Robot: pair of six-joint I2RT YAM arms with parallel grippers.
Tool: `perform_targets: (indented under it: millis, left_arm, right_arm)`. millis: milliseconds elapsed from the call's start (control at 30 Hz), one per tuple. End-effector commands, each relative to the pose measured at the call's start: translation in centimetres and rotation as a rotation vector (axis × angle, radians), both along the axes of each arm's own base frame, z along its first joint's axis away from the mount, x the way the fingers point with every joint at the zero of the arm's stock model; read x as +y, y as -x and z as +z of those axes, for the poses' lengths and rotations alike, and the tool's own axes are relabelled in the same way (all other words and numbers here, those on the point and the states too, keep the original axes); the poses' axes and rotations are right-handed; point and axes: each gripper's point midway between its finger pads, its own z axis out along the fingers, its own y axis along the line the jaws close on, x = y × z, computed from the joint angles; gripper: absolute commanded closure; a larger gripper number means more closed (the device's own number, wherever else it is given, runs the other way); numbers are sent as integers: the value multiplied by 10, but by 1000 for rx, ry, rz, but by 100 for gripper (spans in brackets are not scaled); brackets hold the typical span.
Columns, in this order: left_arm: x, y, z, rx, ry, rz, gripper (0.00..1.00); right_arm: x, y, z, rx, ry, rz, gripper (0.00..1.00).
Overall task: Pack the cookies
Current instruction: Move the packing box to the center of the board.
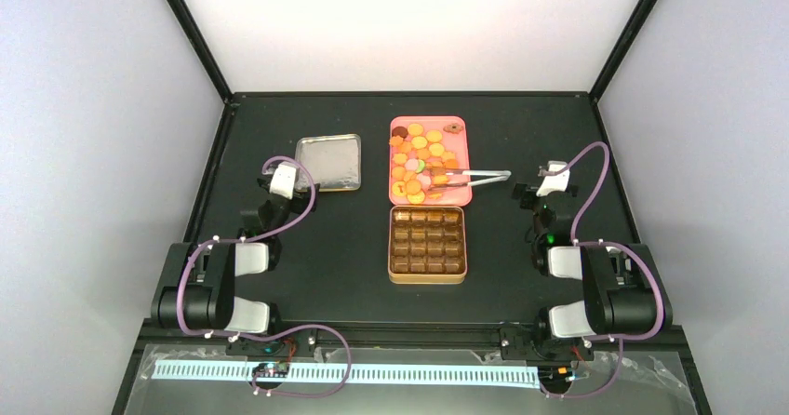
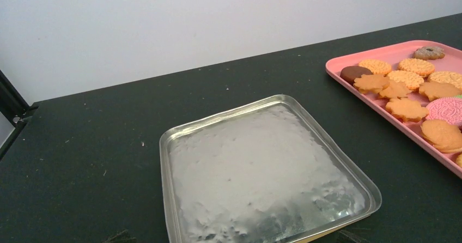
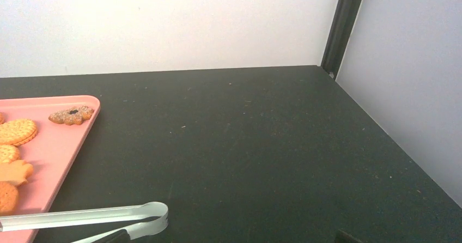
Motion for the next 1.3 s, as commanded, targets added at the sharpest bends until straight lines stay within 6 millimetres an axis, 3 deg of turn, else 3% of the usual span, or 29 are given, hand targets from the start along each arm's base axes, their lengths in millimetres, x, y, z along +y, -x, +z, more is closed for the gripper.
perform_targets:
  millis: [0, 200, 267, 367, 433, 467, 533, 600, 733, 933, 1067, 1267]
  left_arm:
    - [0, -5, 19, -59, 6, 1, 1]
    - [0, -5, 19, -59, 6, -1, 1]
    - [0, -6, 19, -59, 5, -2, 1]
    - [2, -7, 21, -63, 8, 14, 1]
    - [6, -11, 30, -82, 12, 33, 1]
    - [5, -13, 26, -30, 15, 28, 1]
    - [1, -23, 34, 91, 7, -1, 1]
    - [-6, -35, 57, 166, 10, -40, 1]
    - [-25, -31, 52, 363, 1, -175, 1]
    - [-35, -22, 46, 488, 8, -234, 1]
    - [-42, -14, 44, 519, -13, -262, 1]
    - [-50, -11, 41, 577, -60, -286, 1]
  right_arm:
    - [1, -6, 22, -78, 2, 4, 0]
    - [-1, -6, 23, -79, 1, 0, 0]
    - [-10, -6, 31, -98, -8, -56, 0]
    - [-24, -24, 64, 25, -52, -172, 0]
    - [-10, -38, 92, 111, -82, -99, 0]
    - [-2, -42, 106, 121, -139, -65, 0]
    - [-1, -41, 123, 97, -339, -113, 0]
    - [-8, -33, 109, 149, -536, -221, 0]
    - [56, -27, 86, 327, -583, 127, 0]
    - [108, 33, 19, 567, -325, 51, 12]
    - [121, 74, -17, 685, -282, 36, 22]
    - [134, 106, -34, 726, -310, 96, 31]
